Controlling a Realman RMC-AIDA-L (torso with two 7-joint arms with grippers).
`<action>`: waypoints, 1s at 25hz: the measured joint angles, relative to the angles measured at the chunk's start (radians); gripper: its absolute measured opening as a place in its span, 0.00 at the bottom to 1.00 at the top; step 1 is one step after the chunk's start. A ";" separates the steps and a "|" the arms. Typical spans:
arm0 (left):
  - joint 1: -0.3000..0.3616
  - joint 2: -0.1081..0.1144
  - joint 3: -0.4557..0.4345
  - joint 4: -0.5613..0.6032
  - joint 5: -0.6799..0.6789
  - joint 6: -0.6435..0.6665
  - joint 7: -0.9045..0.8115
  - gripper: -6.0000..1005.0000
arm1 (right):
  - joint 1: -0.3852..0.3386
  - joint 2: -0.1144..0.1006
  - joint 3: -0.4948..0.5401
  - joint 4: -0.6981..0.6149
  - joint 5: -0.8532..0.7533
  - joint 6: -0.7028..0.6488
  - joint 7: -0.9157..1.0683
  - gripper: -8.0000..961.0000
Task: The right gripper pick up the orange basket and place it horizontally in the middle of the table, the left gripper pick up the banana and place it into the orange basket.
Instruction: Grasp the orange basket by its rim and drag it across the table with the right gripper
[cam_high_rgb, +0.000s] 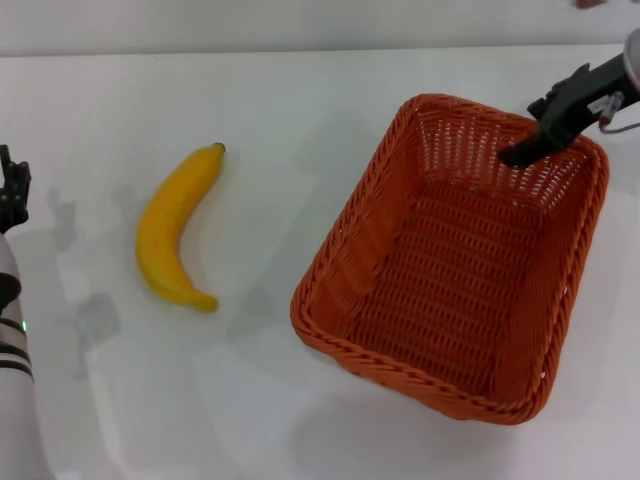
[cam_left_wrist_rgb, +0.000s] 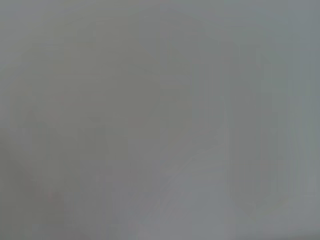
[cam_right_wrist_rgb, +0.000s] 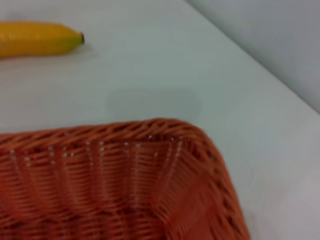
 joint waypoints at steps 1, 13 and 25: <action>0.000 0.000 0.000 0.000 0.000 0.000 0.000 0.88 | 0.000 0.000 -0.019 0.005 -0.001 -0.008 0.005 0.85; 0.001 0.000 0.000 0.000 0.006 -0.001 0.000 0.88 | -0.016 0.004 -0.113 0.014 -0.009 -0.051 0.040 0.79; -0.006 0.000 0.002 -0.002 0.007 -0.007 -0.004 0.88 | -0.024 0.008 -0.165 0.007 -0.060 -0.075 0.050 0.66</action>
